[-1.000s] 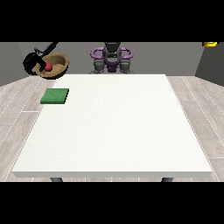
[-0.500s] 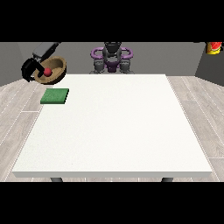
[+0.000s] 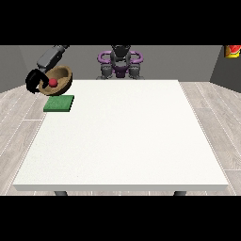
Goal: Pick the cup and pour the ball into the bowl, then pick the bowl and place it on the pad
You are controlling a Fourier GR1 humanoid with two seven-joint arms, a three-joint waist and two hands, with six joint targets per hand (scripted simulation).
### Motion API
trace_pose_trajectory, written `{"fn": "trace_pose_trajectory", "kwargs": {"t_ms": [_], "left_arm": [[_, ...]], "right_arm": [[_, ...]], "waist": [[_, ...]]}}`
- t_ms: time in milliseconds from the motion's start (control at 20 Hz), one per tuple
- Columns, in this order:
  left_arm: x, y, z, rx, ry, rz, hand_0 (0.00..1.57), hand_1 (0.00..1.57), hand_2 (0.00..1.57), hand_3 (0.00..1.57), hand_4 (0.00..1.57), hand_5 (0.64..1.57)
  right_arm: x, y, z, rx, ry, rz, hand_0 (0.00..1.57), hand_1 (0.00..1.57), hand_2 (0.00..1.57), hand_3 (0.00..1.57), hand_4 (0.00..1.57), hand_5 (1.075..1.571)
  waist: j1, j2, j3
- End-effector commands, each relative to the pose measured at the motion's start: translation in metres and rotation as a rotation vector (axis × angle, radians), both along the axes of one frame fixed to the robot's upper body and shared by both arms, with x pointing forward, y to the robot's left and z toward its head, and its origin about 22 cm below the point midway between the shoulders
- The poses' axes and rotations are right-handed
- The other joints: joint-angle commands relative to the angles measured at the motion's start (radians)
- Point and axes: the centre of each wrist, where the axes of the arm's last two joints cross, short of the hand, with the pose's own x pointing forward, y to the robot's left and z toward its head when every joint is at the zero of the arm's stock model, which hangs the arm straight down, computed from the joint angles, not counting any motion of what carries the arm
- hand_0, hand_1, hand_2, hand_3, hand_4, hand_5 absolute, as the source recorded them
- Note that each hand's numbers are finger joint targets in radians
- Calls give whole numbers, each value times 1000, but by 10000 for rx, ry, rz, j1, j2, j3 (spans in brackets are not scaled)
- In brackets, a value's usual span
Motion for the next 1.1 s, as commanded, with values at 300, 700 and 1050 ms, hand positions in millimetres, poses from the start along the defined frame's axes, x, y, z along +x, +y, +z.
{"fn": "trace_pose_trajectory", "kwargs": {"t_ms": [300,700,1050], "left_arm": [[-1,-1,-33,9,343,153,0,0,0,0,1194,1562],[-10,16,-11,83,-9,191,0,0,0,0,1188,1565],[-3,7,9,193,-530,267,0,0,0,0,1194,1569]], "right_arm": [[10,3,8,-592,164,-1177,1535,1535,1445,877,0,1553],[25,27,-10,391,-721,-1407,1443,1443,1376,678,0,1535],[35,21,12,-976,-138,-453,194,194,412,787,0,1454]], "waist": [[-181,-409,-11],[176,122,-3],[200,535,-1]]}}
